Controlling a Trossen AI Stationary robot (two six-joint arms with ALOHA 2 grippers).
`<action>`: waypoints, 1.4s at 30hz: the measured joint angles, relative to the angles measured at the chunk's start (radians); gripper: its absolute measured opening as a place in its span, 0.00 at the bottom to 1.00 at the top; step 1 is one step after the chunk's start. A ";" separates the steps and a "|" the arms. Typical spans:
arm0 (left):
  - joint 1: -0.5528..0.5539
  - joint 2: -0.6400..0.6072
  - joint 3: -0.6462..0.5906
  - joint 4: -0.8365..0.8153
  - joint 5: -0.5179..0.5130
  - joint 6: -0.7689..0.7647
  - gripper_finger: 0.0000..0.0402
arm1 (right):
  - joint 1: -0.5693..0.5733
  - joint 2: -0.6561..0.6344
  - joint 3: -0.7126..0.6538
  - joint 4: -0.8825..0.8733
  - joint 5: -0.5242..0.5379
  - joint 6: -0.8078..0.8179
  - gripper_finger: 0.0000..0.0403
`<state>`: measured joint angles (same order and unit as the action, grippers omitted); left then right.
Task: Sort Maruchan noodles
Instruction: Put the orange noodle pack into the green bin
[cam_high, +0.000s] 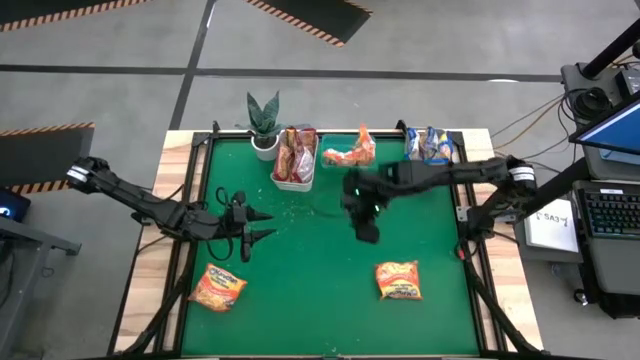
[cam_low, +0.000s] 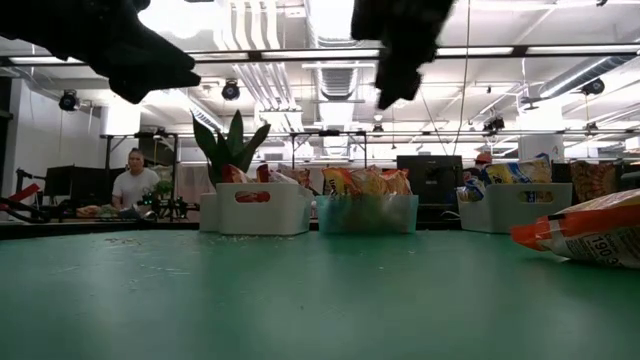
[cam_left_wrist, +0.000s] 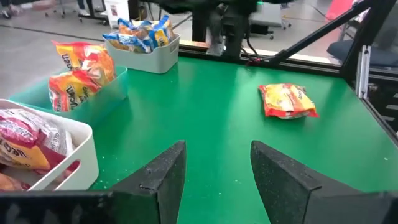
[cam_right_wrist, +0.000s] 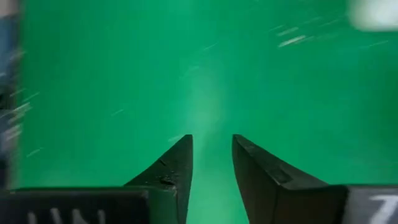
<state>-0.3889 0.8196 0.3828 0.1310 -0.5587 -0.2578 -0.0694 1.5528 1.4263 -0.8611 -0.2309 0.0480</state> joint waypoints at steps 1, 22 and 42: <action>0.000 0.000 0.000 0.000 0.000 -0.008 0.41 | 0.027 -0.012 -0.024 0.003 -0.028 0.019 0.24; -0.003 0.000 0.000 0.092 0.002 -0.044 0.41 | 0.399 -0.046 -0.510 0.226 -0.327 0.400 0.02; -0.003 0.000 0.000 0.114 0.000 -0.032 0.41 | 0.317 -0.137 -0.508 0.311 0.214 0.134 0.02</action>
<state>-0.3920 0.8196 0.3824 0.2455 -0.5587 -0.2894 0.2476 1.4155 0.9184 -0.5500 -0.0172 0.1822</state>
